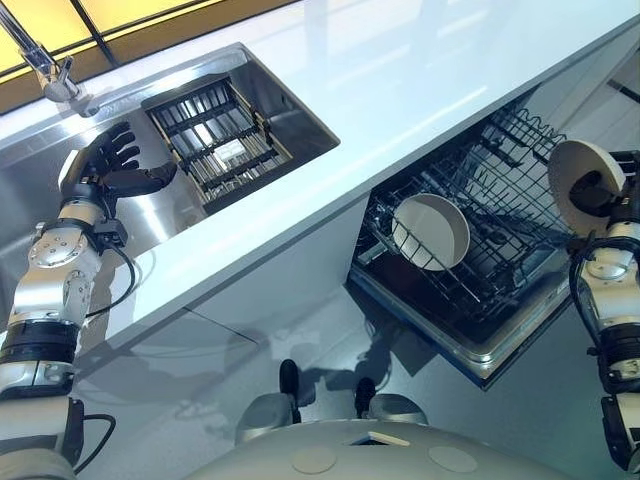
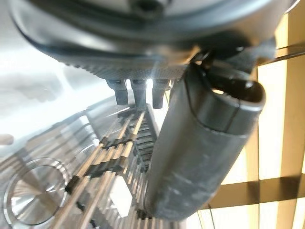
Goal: Pick up plates and place into dishwasher.
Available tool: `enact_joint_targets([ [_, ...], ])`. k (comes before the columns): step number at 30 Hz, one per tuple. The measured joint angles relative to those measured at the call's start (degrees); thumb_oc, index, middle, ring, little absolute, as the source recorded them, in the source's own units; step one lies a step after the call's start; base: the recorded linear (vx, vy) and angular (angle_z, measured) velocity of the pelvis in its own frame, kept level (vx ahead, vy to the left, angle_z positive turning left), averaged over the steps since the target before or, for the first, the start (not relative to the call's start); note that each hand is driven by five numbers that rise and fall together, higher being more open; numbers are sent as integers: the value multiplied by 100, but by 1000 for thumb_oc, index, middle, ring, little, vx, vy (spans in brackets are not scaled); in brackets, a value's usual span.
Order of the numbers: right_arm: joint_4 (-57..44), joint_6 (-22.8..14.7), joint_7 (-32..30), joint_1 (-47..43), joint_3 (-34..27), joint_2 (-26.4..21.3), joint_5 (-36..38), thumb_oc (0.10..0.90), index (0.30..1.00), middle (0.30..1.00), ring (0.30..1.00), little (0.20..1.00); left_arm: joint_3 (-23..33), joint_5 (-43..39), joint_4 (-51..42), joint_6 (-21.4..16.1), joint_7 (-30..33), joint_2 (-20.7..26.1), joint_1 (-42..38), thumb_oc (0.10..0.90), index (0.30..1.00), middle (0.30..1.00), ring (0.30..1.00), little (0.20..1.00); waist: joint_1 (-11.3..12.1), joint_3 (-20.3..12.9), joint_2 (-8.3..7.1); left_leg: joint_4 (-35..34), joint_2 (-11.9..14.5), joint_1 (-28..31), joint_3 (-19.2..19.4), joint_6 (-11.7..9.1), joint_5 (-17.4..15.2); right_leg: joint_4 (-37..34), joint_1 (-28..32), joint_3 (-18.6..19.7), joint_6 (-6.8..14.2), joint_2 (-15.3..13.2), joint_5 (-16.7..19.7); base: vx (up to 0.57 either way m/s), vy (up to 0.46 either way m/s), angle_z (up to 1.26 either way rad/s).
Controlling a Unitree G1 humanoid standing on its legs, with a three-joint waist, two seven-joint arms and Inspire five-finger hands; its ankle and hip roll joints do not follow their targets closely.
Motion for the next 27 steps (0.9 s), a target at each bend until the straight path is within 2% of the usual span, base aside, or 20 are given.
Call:
enact_joint_targets([
  [7, 114, -76, 691, -17, 35, -44, -218, 100, 300, 300, 300, 200, 2, 58, 2, -67, -123, 19, -37, 800, 900, 900, 900, 900, 2, 271, 93, 152, -15, -296, -109, 10, 39, 366, -326, -1, -27, -16, -167, 35, -96, 11],
  [10, 552, -135, 854, -461, 326, -295, -326, 100, 300, 300, 300, 200, -1, 56, 2, -317, -183, 151, -309, 800, 900, 900, 900, 900, 39, 701, 205, 516, -7, -657, -260, 5, 15, 699, -608, 1, -72, 1, -283, -62, -98, 20],
  [15, 701, -139, 862, -1003, 472, -528, -294, 100, 300, 300, 300, 200, -2, 24, 0, -663, -158, 202, -607, 800, 900, 900, 900, 900, 167, 1184, 476, 849, 6, -1094, -349, -11, 31, 1295, -1134, 12, -141, 11, -455, -130, -38, 6],
  [17, 741, -112, 826, -1357, 574, -591, -115, 100, 300, 300, 300, 200, -7, -22, -23, -955, -133, 325, -837, 800, 900, 900, 900, 900, 227, 1413, 566, 974, -2, -1348, -365, -66, 38, 1790, -1544, 31, -174, -43, -621, -165, 18, 7],
  [19, 874, -23, 726, -1701, 667, -592, 128, 100, 300, 300, 300, 200, -11, -26, -25, -1091, -110, 352, -1091, 800, 900, 900, 900, 900, 278, 1615, 679, 990, 2, -1480, -382, -89, 94, 2035, -1773, 27, -197, -66, -664, -96, 11, 4],
  [23, 1037, 229, 606, -2037, 746, -591, 328, 100, 300, 300, 300, 200, -68, -92, -120, -1178, -84, 437, -1269, 800, 900, 900, 900, 900, 317, 1764, 832, 986, 4, -1677, -371, -98, 181, 2218, -2035, 7, -207, -90, -695, -79, 7, 5],
  [27, 1254, 477, 407, -2297, 797, -607, 608, 100, 300, 300, 300, 200, -210, -147, -155, -1182, -22, 575, -1361, 800, 900, 900, 900, 900, 349, 1785, 848, 989, 2, -1761, -355, -88, 207, 2283, -2152, 8, -206, -96, -699, -82, -5, -1],
])
